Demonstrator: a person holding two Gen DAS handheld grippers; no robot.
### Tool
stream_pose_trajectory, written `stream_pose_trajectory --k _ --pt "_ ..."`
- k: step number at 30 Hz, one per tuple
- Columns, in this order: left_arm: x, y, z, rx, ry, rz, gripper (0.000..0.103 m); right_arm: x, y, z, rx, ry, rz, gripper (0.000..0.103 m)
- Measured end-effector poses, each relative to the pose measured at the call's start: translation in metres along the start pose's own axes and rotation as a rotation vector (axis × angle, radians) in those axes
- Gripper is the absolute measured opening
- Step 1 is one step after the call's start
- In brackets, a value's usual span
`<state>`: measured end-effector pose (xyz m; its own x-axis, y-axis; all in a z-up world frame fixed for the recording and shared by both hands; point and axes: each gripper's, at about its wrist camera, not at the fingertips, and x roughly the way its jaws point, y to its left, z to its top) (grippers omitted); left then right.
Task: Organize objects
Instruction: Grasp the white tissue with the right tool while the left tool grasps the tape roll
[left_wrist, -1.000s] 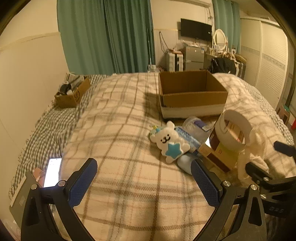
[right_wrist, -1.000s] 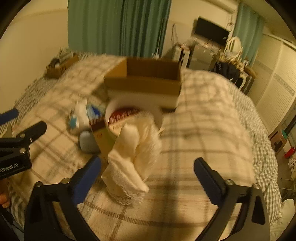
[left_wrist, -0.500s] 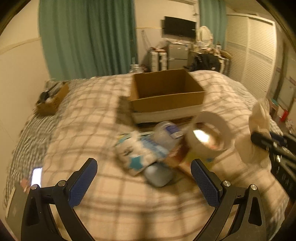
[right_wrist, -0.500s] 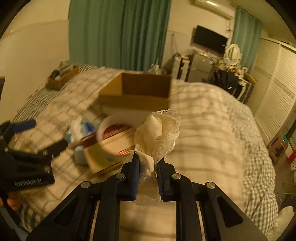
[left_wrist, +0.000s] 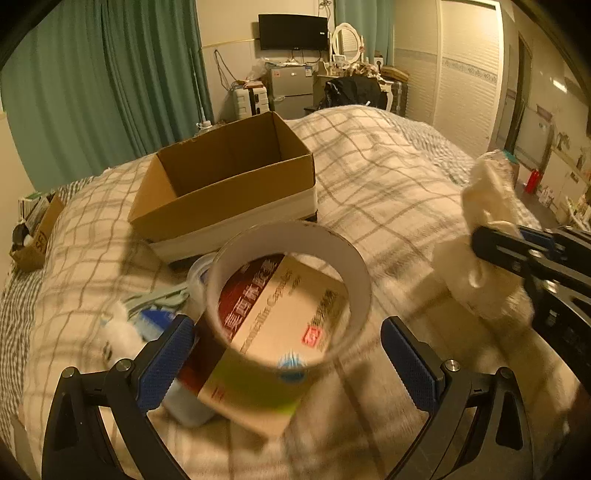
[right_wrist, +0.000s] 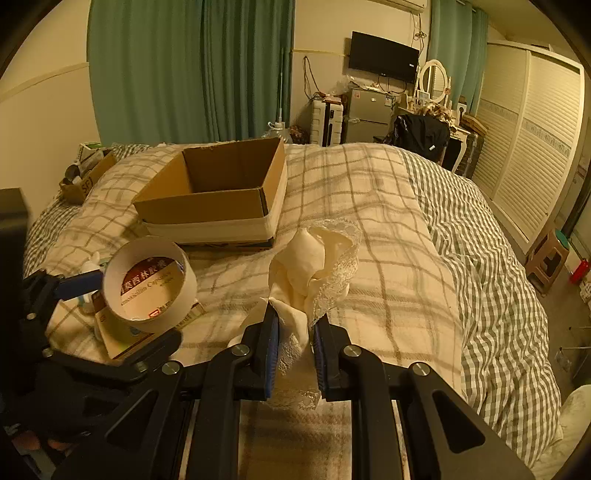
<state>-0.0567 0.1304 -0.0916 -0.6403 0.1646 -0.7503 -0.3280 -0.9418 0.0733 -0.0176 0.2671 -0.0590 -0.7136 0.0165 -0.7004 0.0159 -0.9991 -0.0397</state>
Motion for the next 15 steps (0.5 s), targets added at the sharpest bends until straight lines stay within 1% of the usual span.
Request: stream_pose_trajectory --k 2,3,4,7,9,11,15 --pt "0.006 -0.001 0.002 0.011 -0.009 0.026 0.094 0.003 0.001 0.0 0.002 0.001 0.0 0.016" --pt "0.007 -0.001 0.002 0.019 -0.018 0.032 0.087 0.004 0.001 0.0 0.003 0.001 0.001 0.016" --pt "0.006 -0.001 0.003 0.023 -0.023 0.027 0.085 0.004 0.001 0.001 0.003 0.001 0.001 0.016" --pt "0.0 0.005 0.003 0.0 -0.025 -0.025 0.085 0.002 0.002 0.001 -0.002 -0.002 -0.001 0.016" --pt "-0.005 0.008 0.003 -0.009 -0.034 -0.018 0.085 -0.001 0.006 0.004 -0.009 -0.011 0.0 0.016" --pt "-0.015 0.011 0.005 -0.016 -0.058 -0.014 0.085 -0.007 0.01 0.007 -0.019 -0.024 0.002 0.016" --pt "-0.049 0.025 0.018 -0.049 -0.145 -0.007 0.085 -0.023 0.023 0.019 -0.061 -0.065 0.003 0.016"
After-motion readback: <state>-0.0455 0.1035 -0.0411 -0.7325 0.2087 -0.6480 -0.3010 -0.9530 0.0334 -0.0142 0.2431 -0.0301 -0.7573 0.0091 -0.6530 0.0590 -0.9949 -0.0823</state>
